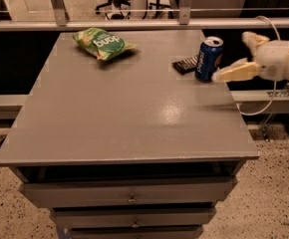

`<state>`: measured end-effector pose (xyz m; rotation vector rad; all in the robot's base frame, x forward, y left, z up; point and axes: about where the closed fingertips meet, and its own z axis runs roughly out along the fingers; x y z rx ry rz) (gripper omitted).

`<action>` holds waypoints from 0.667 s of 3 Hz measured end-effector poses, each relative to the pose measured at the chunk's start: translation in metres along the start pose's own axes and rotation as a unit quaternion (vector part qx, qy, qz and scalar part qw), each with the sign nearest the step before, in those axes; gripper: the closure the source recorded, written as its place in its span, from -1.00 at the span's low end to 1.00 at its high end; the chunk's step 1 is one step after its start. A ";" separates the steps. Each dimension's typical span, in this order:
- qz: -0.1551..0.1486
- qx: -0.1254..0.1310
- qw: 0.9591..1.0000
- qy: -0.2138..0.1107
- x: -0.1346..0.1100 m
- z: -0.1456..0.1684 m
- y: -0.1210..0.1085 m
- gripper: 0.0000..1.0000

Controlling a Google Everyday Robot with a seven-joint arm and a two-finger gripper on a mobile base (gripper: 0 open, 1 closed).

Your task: Move pepsi can near rxbar chocolate

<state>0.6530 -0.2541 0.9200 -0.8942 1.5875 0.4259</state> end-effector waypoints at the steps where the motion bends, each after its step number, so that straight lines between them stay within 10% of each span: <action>1: -0.012 0.021 1.000 0.004 -0.016 -0.034 -0.002 -1.00; 2: -0.012 0.021 1.000 0.004 -0.016 -0.034 -0.002 -1.00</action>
Offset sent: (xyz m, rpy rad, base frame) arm -0.0211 -0.0211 0.0231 -0.0222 -0.0249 -0.0365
